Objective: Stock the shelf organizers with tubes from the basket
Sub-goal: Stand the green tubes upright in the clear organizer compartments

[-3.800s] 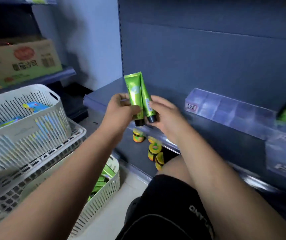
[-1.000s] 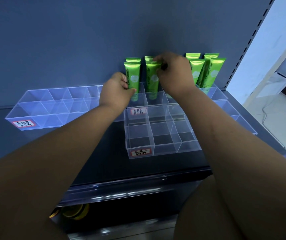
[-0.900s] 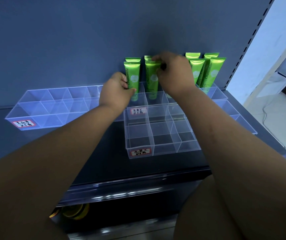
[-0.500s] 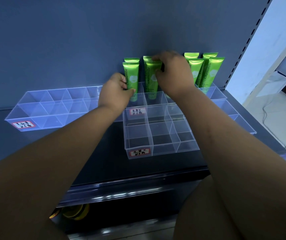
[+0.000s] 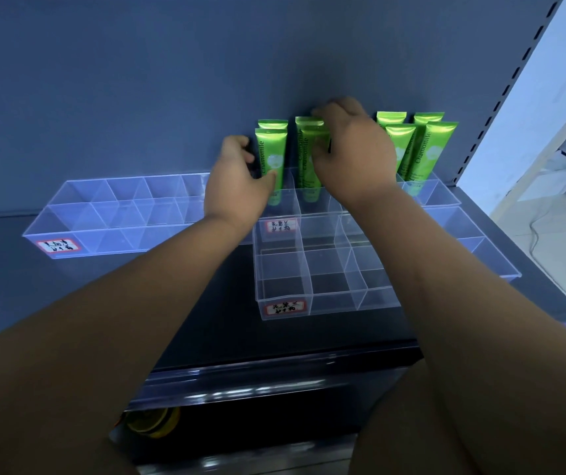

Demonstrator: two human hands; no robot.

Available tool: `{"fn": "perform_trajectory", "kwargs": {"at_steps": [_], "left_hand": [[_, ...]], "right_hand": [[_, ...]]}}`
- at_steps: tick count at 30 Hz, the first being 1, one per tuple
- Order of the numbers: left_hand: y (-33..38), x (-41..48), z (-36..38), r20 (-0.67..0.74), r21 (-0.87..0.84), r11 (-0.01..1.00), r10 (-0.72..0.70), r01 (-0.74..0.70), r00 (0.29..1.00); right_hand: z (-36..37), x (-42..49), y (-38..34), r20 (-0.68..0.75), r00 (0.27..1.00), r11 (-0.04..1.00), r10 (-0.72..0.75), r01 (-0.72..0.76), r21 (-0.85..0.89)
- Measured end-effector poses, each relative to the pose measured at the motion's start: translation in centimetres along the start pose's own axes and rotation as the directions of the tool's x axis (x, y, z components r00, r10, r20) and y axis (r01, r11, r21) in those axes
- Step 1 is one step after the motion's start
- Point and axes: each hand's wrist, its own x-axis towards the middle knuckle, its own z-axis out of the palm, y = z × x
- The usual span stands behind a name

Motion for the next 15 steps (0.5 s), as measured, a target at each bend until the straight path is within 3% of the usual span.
{"fn": "perform_trajectory", "kwargs": {"at_steps": [4, 7, 15], "left_hand": [[1.7, -0.6, -1.4, -0.135, 0.186, 0.969, 0.187, -0.161, 0.973], [2.5, -1.8, -3.5, -0.12, 0.417, 0.883, 0.287, -0.214, 0.951], [1.3, -10.2, -14.7, -0.058, 0.718, 0.696, 0.056, 0.003, 0.997]], "right_hand": [[-0.3, -1.0, -2.3, -0.082, 0.996, 0.998, -0.045, 0.042, -0.035], [0.0, -2.0, -4.4, -0.081, 0.993, 0.997, -0.082, 0.083, -0.001], [0.2, -7.3, -13.5, 0.168, 0.98, 0.978, -0.108, 0.074, 0.195]]}}
